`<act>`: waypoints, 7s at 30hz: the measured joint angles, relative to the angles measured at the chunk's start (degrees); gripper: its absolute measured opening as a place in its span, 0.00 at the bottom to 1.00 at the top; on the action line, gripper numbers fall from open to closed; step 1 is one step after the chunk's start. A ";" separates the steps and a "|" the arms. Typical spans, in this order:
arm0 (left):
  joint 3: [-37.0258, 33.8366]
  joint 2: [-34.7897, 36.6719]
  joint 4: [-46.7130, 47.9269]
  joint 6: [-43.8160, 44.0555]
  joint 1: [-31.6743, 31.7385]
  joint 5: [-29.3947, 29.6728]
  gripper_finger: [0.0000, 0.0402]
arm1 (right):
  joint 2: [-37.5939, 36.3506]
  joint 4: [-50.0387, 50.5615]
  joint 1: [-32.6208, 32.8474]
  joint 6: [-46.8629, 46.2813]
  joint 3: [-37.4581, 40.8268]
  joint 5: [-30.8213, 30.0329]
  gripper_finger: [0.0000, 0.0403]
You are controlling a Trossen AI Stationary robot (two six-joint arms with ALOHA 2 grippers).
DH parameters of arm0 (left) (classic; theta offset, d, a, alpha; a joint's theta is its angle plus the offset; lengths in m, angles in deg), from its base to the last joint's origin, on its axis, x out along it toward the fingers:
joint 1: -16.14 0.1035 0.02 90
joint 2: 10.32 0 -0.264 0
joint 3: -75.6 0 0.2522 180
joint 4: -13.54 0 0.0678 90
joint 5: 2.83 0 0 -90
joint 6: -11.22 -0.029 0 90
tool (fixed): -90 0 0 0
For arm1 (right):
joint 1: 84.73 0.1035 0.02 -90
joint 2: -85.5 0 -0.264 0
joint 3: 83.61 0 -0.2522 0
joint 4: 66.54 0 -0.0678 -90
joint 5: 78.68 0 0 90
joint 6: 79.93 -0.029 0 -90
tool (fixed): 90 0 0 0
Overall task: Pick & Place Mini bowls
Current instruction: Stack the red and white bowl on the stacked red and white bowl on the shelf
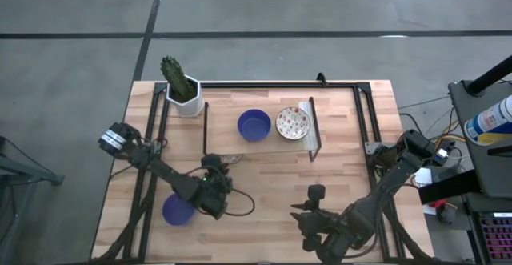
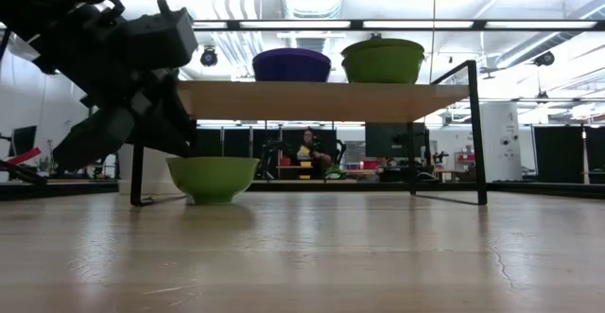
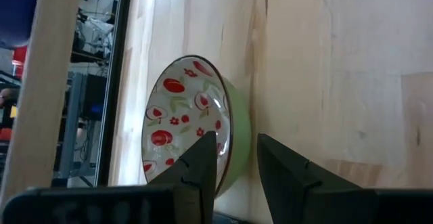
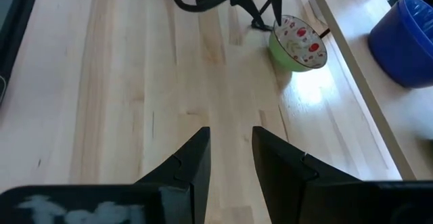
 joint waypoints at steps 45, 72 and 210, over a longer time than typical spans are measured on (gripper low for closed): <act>1.64 -5.20 -1.51 -1.97 4.04 -1.03 0.24 | -0.02 -2.99 0.48 0.40 0.79 0.04 0.26; 6.94 -5.11 -0.96 -4.47 3.56 -11.63 0.00 | -0.02 -3.12 0.48 1.25 0.79 2.13 0.26; 48.37 -1.22 5.46 -23.43 -5.63 -19.01 0.15 | -0.22 0.93 -11.42 37.22 -9.00 -17.87 0.02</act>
